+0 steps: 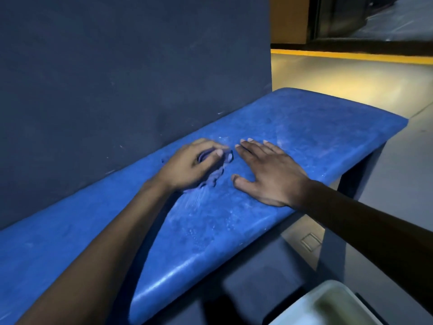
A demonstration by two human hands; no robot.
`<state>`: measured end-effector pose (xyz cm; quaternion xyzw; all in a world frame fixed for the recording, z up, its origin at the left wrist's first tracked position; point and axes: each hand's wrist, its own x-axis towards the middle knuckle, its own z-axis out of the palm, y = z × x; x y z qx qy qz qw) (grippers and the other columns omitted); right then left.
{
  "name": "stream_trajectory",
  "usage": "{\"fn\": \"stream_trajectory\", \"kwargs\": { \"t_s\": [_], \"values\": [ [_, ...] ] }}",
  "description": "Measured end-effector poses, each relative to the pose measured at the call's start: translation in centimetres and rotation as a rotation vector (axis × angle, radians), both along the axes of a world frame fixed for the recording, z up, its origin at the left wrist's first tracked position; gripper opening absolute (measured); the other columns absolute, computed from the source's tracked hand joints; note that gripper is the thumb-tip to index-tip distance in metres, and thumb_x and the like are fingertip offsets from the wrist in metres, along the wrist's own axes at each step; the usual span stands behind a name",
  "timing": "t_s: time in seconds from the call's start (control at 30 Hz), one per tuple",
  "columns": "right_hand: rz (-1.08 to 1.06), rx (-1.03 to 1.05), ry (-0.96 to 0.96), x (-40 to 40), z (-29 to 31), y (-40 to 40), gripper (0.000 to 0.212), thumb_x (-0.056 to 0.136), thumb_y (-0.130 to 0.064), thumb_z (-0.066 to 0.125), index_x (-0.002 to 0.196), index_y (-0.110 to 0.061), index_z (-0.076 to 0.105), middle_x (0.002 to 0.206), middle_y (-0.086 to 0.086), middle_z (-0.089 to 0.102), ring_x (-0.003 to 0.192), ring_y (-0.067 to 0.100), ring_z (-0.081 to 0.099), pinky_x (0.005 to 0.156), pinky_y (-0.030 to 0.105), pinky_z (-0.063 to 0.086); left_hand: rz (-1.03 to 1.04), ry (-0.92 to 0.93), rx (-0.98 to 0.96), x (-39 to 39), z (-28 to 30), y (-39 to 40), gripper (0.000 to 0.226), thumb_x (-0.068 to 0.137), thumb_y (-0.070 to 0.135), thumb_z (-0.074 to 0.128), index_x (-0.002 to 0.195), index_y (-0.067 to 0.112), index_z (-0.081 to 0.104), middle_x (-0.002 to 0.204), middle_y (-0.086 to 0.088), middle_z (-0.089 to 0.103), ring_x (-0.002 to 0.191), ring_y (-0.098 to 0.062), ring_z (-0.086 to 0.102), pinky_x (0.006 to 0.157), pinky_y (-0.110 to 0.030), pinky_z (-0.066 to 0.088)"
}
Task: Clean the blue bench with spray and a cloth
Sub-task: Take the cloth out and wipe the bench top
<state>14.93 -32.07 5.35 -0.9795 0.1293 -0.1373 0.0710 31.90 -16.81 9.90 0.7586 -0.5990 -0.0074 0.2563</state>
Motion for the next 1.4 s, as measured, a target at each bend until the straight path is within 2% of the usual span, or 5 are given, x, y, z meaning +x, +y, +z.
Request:
{"fn": "stream_trajectory", "kwargs": {
  "t_s": [0.27,0.57,0.87,1.1,1.4],
  "values": [
    [-0.006,0.011,-0.01,-0.1,0.0,0.0,0.097,0.085,-0.075,0.014,0.161,-0.016,0.021,0.17,0.002,0.018,0.157,0.014,0.008,0.128,0.036,0.004,-0.067,0.002,0.087,-2.0,0.8,9.8,0.034,0.096,0.048,0.068,0.123,0.029,0.075,0.131,0.015,0.068,0.127,-0.004,0.064,0.104,-0.026,0.05],
    [-0.001,0.019,-0.008,-0.1,0.3,0.1,0.096,0.085,-0.074,0.015,0.161,-0.017,0.022,0.17,0.002,0.017,0.157,0.014,0.007,0.128,0.035,0.002,0.455,-0.067,-0.025,4.3,0.1,-4.5,0.034,0.096,0.048,0.063,0.124,0.031,0.072,0.125,0.003,0.076,0.123,-0.024,0.068,0.099,-0.037,0.051],
    [0.004,0.01,-0.008,-0.1,0.3,0.1,0.097,0.083,-0.074,0.014,0.161,-0.015,0.022,0.17,0.003,0.018,0.157,0.014,0.007,0.128,0.035,0.002,0.047,0.074,0.039,-0.9,0.7,4.1,0.018,0.095,0.039,0.074,0.111,0.029,0.077,0.11,0.01,0.076,0.103,-0.002,0.072,0.089,-0.026,0.055],
    [-0.005,0.014,-0.003,-0.1,0.2,-0.1,0.096,0.085,-0.074,0.015,0.161,-0.017,0.022,0.17,0.002,0.018,0.157,0.014,0.007,0.128,0.035,0.003,0.341,-0.01,-0.071,0.7,0.2,-1.4,0.012,0.094,0.041,0.067,0.101,0.034,0.074,0.092,0.014,0.077,0.098,-0.009,0.074,0.088,-0.033,0.056],
    [-0.014,0.013,0.002,-0.3,0.5,0.3,0.099,0.082,-0.074,0.012,0.162,-0.016,0.021,0.17,0.002,0.017,0.157,0.013,0.007,0.127,0.034,0.001,-0.172,-0.015,0.024,-3.4,0.3,7.3,0.026,0.094,0.028,0.078,0.12,0.023,0.077,0.124,0.011,0.073,0.122,-0.003,0.067,0.104,-0.023,0.05]
  ]
}}
